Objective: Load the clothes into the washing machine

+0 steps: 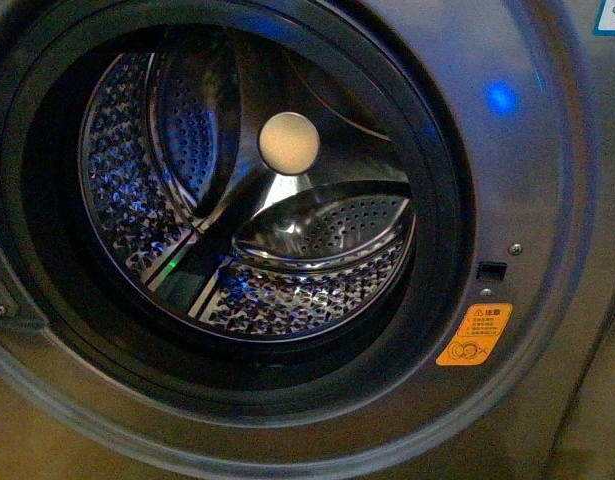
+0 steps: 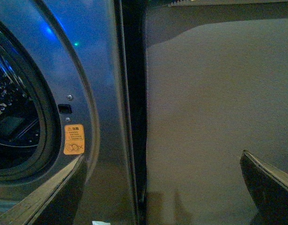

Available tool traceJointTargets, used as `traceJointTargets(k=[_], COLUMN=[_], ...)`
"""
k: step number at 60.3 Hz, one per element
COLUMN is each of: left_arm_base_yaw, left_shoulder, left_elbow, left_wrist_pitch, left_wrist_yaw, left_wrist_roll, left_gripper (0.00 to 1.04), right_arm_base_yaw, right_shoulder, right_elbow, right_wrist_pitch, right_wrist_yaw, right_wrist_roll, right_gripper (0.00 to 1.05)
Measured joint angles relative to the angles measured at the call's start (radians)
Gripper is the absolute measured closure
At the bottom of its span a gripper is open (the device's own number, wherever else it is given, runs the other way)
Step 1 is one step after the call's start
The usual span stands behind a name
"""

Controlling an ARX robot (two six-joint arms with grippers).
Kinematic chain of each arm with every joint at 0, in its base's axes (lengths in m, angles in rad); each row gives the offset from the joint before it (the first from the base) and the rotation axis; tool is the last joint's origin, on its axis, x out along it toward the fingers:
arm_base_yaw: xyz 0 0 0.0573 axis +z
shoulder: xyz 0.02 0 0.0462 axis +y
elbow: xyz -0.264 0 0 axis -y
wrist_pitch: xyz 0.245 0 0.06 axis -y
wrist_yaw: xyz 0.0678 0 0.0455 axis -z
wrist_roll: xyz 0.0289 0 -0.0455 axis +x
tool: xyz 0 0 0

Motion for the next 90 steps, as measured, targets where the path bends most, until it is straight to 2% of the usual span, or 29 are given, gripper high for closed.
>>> traceJointTargets(k=[46,49,50,52,55,59,70,78,83,90], left_arm_base_yaw=[0.0,0.0,0.0,0.0,0.0,0.0,0.0,0.0,0.0,0.0], left_shoulder=[0.0,0.0,0.0,0.0,0.0,0.0,0.0,0.0,0.0,0.0], left_elbow=[0.0,0.0,0.0,0.0,0.0,0.0,0.0,0.0,0.0,0.0], left_wrist_pitch=[0.0,0.0,0.0,0.0,0.0,0.0,0.0,0.0,0.0,0.0], left_wrist_yaw=[0.0,0.0,0.0,0.001,0.0,0.0,0.0,0.0,0.0,0.0], left_wrist_roll=[0.0,0.0,0.0,0.0,0.0,0.0,0.0,0.0,0.0,0.0], left_gripper=[0.07,0.07,0.07,0.07,0.07,0.07,0.07,0.07,0.07,0.07], right_arm_base_yaw=[0.0,-0.095,-0.116,-0.193,-0.278,-0.386,-0.671,-0.861,-0.951,-1.02], right_shoulder=[0.0,0.06,0.075,0.137,0.212,0.319,0.664,0.971,1.136,1.254], right_elbow=[0.0,0.003,0.004,0.012,0.023,0.05,0.165,0.321,0.459,0.601], right_wrist_pitch=[0.0,0.045,0.054,0.098,0.168,0.29,0.657,0.868,0.857,0.663], right_wrist_yaw=[-0.002,-0.288,-0.312,-0.519,-0.684,-0.839,-1.028,-1.07,-1.064,-1.049], right_wrist_roll=[0.0,-0.019,-0.019,-0.014,0.002,0.033,0.146,0.233,0.248,0.162], right_gripper=[0.07,0.07,0.07,0.07,0.07,0.07,0.07,0.07,0.07,0.07])
